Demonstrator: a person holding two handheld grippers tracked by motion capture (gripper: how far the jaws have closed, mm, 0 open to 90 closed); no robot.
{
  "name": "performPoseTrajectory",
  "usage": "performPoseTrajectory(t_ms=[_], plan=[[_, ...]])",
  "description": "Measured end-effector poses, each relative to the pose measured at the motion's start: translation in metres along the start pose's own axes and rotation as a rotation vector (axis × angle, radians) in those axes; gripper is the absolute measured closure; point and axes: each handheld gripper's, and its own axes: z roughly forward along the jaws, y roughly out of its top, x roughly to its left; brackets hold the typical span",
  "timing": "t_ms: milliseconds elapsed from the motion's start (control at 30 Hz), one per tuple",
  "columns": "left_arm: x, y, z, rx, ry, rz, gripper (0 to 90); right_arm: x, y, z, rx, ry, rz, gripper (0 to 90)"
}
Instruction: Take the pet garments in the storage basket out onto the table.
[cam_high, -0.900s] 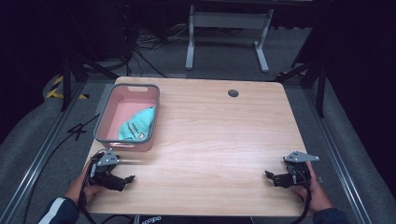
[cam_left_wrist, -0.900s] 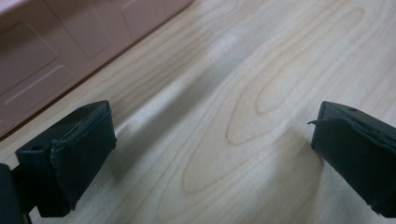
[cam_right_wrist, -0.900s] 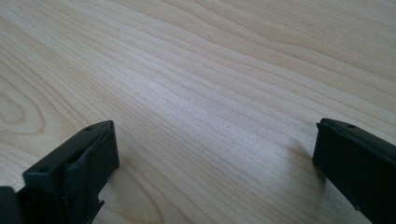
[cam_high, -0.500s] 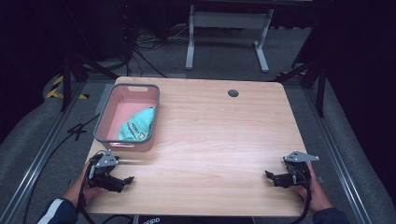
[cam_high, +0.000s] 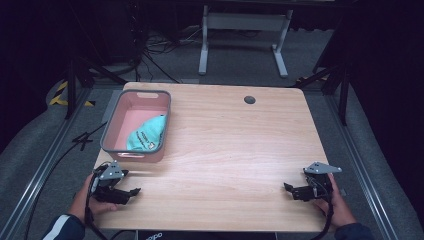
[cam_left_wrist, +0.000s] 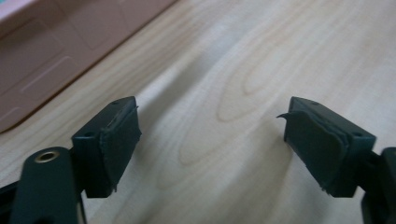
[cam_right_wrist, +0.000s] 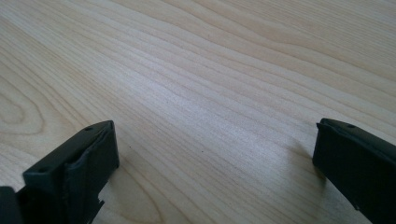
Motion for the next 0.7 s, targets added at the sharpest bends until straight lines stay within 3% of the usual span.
performPoseTrajectory(t_ms=[200, 400, 700], plan=[[-0.004, 0.01, -0.013, -0.033, 0.006, 0.018, 21.9, 0.0, 0.0, 0.0, 0.0, 0.0, -0.001, 0.7], [-0.007, 0.015, -0.022, -0.031, -0.011, 0.034, 23.2, 0.0, 0.0, 0.0, -0.001, -0.001, -0.001, 0.7], [-0.006, 0.028, -0.038, -0.056, 0.018, 0.041, 23.4, 0.0, 0.0, 0.0, 0.0, 0.0, 0.0, 0.7]])
